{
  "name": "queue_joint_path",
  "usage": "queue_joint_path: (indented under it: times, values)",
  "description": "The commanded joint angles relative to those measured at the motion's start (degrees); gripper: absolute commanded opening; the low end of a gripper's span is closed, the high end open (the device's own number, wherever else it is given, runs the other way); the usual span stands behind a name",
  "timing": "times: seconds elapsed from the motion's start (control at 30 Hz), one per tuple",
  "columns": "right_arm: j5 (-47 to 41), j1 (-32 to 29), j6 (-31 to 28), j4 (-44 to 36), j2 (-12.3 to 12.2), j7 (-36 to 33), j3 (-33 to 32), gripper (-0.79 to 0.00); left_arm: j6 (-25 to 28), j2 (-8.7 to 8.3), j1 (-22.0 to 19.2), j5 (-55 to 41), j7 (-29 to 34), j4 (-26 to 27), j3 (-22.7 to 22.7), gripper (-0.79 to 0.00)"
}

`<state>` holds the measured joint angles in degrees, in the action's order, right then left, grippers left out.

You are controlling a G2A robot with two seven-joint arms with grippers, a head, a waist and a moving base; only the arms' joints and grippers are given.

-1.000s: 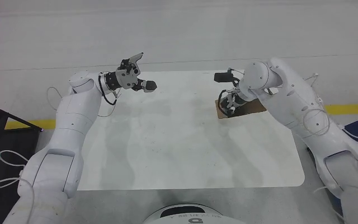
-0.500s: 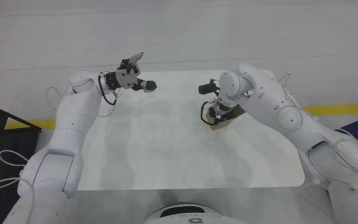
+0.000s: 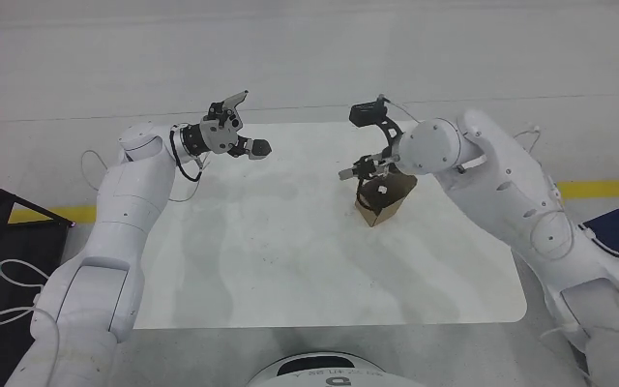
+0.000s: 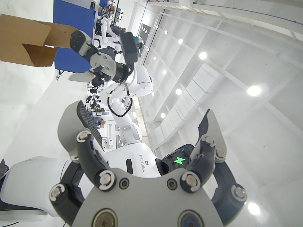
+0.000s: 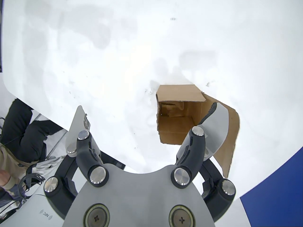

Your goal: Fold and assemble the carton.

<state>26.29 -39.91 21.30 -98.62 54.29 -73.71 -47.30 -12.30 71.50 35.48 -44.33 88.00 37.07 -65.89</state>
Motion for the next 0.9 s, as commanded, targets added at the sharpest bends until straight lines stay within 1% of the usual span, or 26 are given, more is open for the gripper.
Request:
queue_joint_path:
  times: [0.0, 0.17, 0.27, 0.33, 0.43, 0.57, 0.67, 0.73, 0.77, 0.8, 0.87]
  values:
    - [-0.2, -4.6, 0.0, -4.9, -1.8, 0.6, -6.6, 0.0, 0.0, 0.0, 0.0, 0.0, 0.0, 0.0, 0.0, 0.0]
    - [1.0, -15.5, -1.7, -13.7, -5.2, 1.5, -19.8, 0.0, 0.0, 0.0, 0.0, 0.0, 0.0, 0.0, 0.0, 0.0]
    - [2.5, -21.3, -2.6, -16.0, -6.4, 1.3, -25.3, 0.0, 0.0, 0.0, 0.0, 0.0, 0.0, 0.0, 0.0, 0.0]
    - [3.8, -24.6, -3.4, -16.0, -7.0, 0.7, -27.6, 0.0, 0.0, 0.0, 0.0, 0.0, 0.0, 0.0, 0.0, 0.0]
    - [4.5, -28.1, -4.7, -14.0, -7.3, 0.3, -28.4, 0.0, 0.0, 0.0, 0.0, 0.0, 0.0, 0.0, 0.0, 0.0]
    - [3.3, -30.2, -7.7, -10.3, -7.0, 2.3, -25.9, 0.0, 0.0, 0.0, 0.0, 0.0, 0.0, 0.0, 0.0, 0.0]
    - [-1.7, -30.7, -10.5, -6.9, -6.4, 4.8, -24.1, 0.0, 0.0, 0.0, 0.0, 0.0, 0.0, 0.0, 0.0, 0.0]
    - [-3.8, -30.5, -13.5, -4.5, -6.1, 7.1, -23.0, 0.0, 0.0, 0.0, 0.0, 0.0, 0.0, 0.0, 0.0, 0.0]
    - [-5.7, -30.5, -15.2, -2.8, -5.8, 8.5, -22.5, 0.0, 0.0, 0.0, 0.0, 0.0, 0.0, 0.0, 0.0, 0.0]
    - [-8.4, -30.0, -15.2, -0.1, -5.5, 10.0, -22.5, 0.0, 0.0, 0.0, 0.0, 0.0, 0.0, 0.0, 0.0, 0.0]
    - [-13.1, -28.3, -17.0, 3.9, -4.9, 11.9, -21.8, 0.0, 0.0, 0.0, 0.0, 0.0, 0.0, 0.0, 0.0, 0.0]
